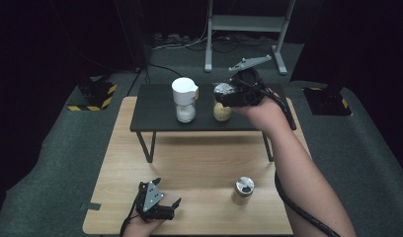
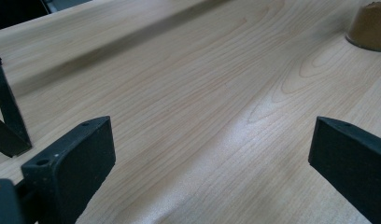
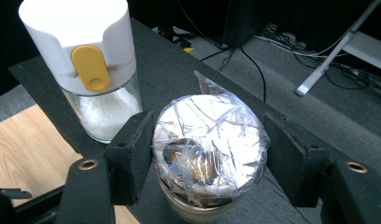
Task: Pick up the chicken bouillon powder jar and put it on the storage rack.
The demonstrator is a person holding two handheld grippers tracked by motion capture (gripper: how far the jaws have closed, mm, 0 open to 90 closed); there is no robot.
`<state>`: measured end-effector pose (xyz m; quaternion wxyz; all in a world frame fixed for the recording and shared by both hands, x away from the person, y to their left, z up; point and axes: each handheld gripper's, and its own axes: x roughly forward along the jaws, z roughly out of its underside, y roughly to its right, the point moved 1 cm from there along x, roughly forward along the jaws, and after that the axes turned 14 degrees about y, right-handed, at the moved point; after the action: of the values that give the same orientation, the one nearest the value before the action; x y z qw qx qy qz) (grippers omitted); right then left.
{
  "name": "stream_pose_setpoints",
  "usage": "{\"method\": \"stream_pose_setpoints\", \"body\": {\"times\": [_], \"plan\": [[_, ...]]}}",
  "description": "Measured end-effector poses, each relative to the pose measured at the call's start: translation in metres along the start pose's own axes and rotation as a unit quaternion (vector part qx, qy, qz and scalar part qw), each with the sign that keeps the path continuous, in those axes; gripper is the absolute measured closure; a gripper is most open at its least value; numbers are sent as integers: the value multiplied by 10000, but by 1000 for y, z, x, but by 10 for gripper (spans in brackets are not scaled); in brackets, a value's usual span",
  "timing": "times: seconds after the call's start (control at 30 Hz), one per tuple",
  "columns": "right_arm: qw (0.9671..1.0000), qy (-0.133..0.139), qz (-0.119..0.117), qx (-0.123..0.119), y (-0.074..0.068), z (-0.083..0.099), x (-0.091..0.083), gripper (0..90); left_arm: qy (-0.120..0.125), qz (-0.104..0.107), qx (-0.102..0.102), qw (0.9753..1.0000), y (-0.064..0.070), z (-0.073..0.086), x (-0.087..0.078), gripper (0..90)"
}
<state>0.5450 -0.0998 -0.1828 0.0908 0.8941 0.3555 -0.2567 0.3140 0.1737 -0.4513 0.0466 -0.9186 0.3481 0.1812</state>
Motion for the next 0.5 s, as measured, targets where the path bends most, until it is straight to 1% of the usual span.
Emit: {"method": "stream_pose_setpoints", "body": {"times": [0.17,0.5], "plan": [[10000,10,1,88,3,0,2,359,3,4,-7,10000,0,0,0,8],[9999,-15,-10,164,7,-1,4,356,7,9,-12,10000,0,0,0,8]]}}
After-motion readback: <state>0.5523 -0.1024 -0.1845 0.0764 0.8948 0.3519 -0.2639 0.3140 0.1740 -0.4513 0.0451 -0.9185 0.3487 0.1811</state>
